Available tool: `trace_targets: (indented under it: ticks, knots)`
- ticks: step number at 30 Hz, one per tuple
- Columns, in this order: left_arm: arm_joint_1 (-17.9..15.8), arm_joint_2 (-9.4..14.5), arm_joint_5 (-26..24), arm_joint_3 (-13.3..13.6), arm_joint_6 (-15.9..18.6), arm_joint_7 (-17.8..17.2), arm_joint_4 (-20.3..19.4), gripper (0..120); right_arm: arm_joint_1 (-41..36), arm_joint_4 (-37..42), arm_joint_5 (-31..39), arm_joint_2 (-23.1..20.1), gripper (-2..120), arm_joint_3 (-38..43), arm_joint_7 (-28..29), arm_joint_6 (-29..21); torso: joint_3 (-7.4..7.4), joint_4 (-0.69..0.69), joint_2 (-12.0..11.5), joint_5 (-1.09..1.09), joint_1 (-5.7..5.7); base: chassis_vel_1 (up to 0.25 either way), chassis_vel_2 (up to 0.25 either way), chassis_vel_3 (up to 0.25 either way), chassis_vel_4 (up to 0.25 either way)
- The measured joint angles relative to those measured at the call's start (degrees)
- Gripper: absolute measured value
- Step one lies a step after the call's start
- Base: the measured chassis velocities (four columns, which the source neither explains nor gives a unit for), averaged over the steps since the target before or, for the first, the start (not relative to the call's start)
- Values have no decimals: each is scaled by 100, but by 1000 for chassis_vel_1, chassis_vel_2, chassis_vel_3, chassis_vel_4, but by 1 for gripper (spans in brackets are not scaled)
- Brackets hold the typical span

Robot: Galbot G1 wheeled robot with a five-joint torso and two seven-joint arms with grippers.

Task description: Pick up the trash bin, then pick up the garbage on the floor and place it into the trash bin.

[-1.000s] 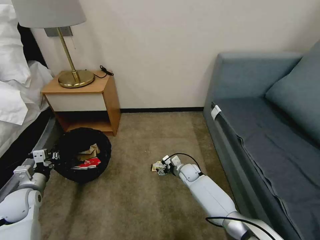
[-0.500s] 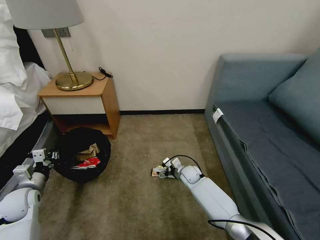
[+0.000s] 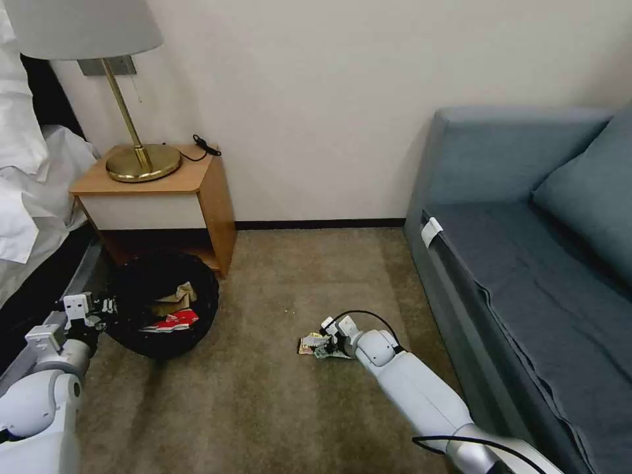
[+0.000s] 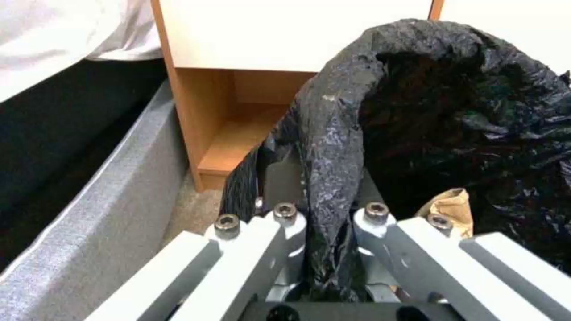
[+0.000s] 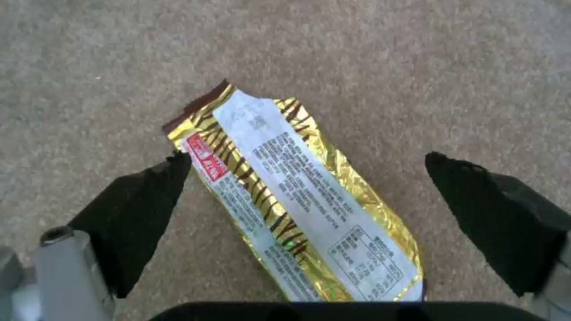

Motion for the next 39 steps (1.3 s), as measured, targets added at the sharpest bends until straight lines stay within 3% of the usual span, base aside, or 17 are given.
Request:
trace_targets:
  ticks: [29,39]
  knots:
    - [48,-20,-63,-37,-61,23,84,3,131,-371,-271,43,100,-59,-243,-74,0,0,0,0,0,0,0,0,0]
    - [85,8,-131,-72,-106,44,140,3,357,-673,-444,72,100,-47,-803,-109,0,0,0,0,0,0,0,0,0]
